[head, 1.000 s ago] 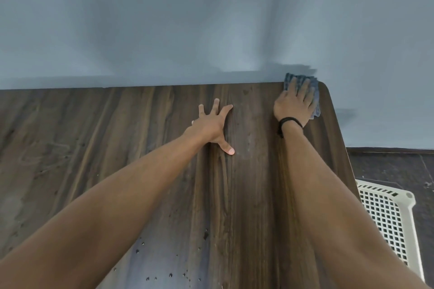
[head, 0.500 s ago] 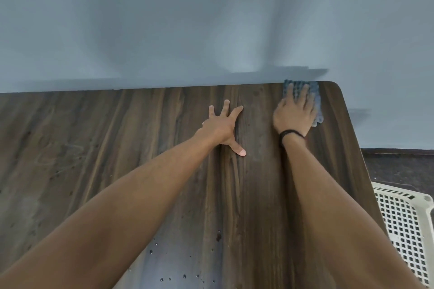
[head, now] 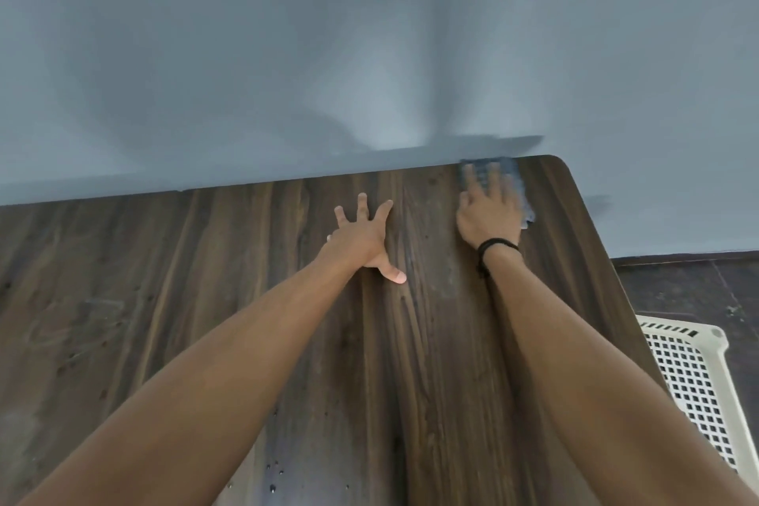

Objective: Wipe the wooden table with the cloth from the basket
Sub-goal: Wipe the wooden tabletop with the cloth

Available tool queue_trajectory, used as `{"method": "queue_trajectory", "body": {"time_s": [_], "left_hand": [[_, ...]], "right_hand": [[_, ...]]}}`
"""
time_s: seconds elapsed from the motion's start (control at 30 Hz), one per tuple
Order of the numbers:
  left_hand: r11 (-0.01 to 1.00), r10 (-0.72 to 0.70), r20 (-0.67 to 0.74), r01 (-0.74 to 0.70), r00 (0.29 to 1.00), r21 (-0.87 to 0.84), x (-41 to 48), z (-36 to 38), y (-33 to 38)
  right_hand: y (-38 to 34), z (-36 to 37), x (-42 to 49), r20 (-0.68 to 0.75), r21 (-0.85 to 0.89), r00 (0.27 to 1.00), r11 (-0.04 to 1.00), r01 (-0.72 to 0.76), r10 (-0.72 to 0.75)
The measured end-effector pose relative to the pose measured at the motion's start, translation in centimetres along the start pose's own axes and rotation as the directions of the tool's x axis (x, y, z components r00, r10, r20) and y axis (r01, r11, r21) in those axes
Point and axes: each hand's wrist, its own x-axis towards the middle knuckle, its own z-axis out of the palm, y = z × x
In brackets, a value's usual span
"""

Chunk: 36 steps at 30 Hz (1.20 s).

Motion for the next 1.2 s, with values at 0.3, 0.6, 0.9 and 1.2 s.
{"method": "queue_trajectory", "body": {"time_s": [0.3,0.6,0.9,1.2], "left_hand": [[1.0,-0.024,0.041,0.023,0.999,0.021,0.7,-0.2,0.3],[0.999,-0.018,0.048,0.017,0.999,0.027,0.9,-0.3,0.7],[0.998,-0.013,0.065,0.01,0.998,0.058,1.1,-0.4,0.5],[0.997,-0.019,0.077,0.013,0.997,0.076,1.3,-0.5,0.7]], "right_hand": [[-0.4,0.2,-1.8,0.093,0.01,0.99,0.994,0.104,-0.105],[0.1,-0.6,0.1,0.04,0.047,0.999,0.999,-0.003,0.002],[0.6,-1.1,0.8,-0.002,0.083,0.983,0.979,-0.185,0.186],[1.1,-0.2,-1.3,-0.032,0.027,0.995,0.995,-0.095,0.096]]}}
